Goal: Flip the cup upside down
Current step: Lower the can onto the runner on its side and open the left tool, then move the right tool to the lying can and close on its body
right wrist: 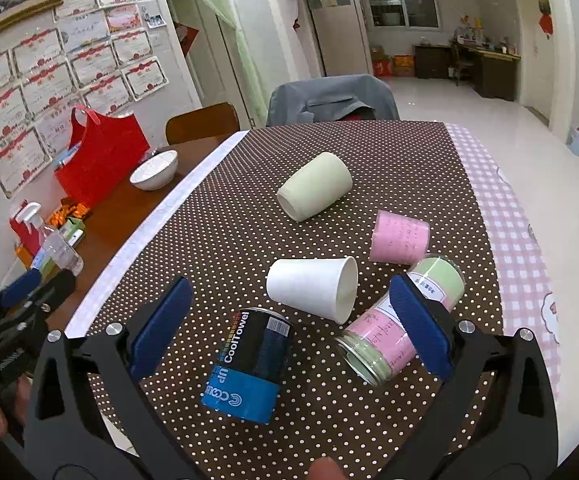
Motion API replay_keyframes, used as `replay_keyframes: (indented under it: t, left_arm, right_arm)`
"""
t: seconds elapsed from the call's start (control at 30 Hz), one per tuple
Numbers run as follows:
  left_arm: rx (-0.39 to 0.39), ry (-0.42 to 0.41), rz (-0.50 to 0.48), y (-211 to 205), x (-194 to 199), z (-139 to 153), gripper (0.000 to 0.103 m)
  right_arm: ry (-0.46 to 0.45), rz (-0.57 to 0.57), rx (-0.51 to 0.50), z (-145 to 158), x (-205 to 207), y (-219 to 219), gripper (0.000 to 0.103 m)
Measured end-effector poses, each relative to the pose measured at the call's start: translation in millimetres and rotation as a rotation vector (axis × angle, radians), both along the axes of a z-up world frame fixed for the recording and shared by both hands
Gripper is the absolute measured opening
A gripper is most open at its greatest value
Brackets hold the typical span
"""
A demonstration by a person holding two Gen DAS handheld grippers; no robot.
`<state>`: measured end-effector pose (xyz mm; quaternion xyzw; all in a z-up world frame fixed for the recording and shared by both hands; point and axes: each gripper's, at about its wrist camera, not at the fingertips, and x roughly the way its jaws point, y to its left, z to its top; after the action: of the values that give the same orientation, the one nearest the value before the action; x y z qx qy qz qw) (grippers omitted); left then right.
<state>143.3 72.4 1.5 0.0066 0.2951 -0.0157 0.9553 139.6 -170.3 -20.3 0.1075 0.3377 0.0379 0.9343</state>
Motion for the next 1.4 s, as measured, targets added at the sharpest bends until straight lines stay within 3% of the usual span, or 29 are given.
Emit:
replay_keyframes:
  t: [0.47, 0.83, 1.13, 1.27, 1.4]
  left_arm:
    - [0.017, 0.008, 0.081, 29, 1, -12, 0.087]
    - [0.009, 0.043, 0.102, 38, 8, -25, 0.087]
    - [0.005, 0.066, 0.097, 38, 11, -33, 0.087]
    - [0.002, 0.069, 0.1, 37, 10, -34, 0.087]
    - [-0.001, 0.07, 0.101, 38, 10, -34, 0.087]
  right_arm:
    - [0.308, 0.172, 0.049, -53, 33, 44, 0.097]
    - [0.41, 0.177, 0.099, -82, 58, 43, 0.096]
    - [0.511, 0.196, 0.119, -102, 76, 46, 0.083]
    - [0.534, 0.204, 0.079, -107, 79, 48, 0.071]
    - [0.532, 0.238, 0.03, -106, 81, 54, 0.07]
